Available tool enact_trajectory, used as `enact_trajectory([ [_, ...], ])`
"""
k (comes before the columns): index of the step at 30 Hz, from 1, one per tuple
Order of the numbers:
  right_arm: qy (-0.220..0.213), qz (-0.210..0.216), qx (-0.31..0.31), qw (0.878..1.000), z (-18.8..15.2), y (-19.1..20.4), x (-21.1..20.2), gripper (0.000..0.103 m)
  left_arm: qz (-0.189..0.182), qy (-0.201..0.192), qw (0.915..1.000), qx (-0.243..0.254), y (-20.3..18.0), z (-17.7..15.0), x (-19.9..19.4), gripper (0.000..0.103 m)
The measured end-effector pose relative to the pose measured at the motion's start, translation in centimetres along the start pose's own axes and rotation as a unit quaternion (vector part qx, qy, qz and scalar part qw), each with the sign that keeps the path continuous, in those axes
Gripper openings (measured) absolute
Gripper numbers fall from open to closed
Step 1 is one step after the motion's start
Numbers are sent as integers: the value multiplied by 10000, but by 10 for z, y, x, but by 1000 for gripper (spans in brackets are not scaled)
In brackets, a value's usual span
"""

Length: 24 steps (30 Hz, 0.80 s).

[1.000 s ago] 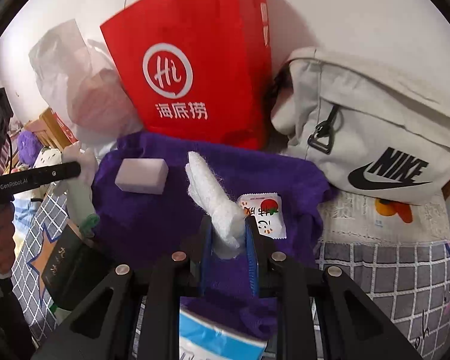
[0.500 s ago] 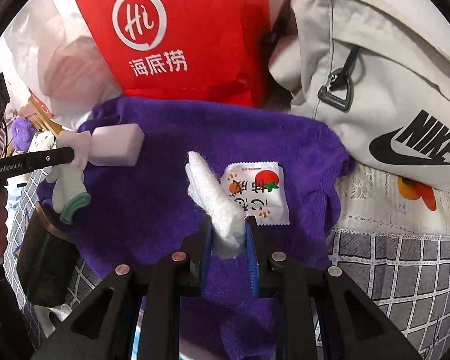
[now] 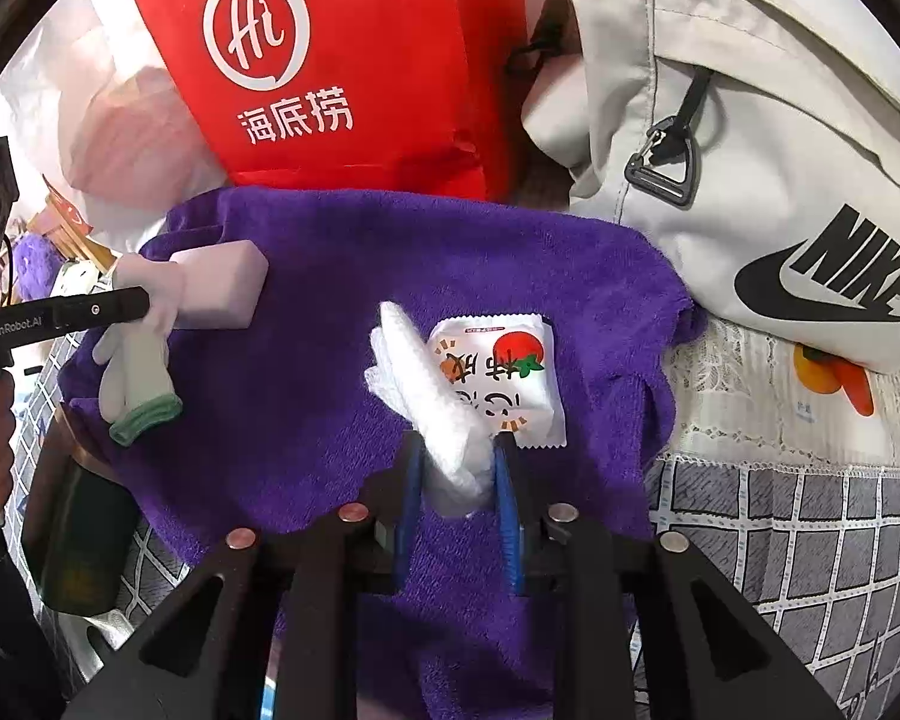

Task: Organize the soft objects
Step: 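Lower the roll and glove onto the purple towel and open both grippers, then withdraw both grippers from the towel toward the remaining items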

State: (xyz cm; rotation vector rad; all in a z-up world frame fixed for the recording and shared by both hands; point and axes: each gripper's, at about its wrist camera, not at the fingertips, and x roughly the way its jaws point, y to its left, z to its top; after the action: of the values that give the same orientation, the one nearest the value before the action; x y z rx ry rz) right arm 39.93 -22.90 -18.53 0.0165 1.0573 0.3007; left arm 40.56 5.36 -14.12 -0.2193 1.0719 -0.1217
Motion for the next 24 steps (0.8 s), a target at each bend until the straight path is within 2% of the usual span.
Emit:
enact_trajectory([
  [1, -11, -37, 5, 10000, 0, 1, 0, 49, 55, -10, 10000, 2, 0, 0, -3, 57],
  [2, -25, -52, -6, 10000, 0, 1, -1, 64, 112, -41, 9999, 32, 0, -1, -7, 62],
  [3, -30, -60, -28, 10000, 0, 2, -2, 71, 151, -92, 9998, 65, 0, -2, -11, 64],
  [5, -123, -116, -13, 9999, 1, 3, -7, 71, 187, -238, 9995, 129, 0, -5, -23, 65],
  [9, -246, -51, 67, 9997, 0, 6, -25, 71, 262, -255, 9992, 140, 4, -12, -39, 65],
  [15, -462, 37, 0, 9989, -17, 27, -61, 71, 457, -480, 9975, 225, 6, -34, -66, 65],
  [20, -543, 199, -44, 9983, -46, 52, -88, 71, 318, -579, 9976, 199, 10, -56, -93, 65],
  [24, -476, 390, -147, 9980, -72, 76, -103, 71, 231, -481, 9985, 119, 14, -76, -109, 65],
])
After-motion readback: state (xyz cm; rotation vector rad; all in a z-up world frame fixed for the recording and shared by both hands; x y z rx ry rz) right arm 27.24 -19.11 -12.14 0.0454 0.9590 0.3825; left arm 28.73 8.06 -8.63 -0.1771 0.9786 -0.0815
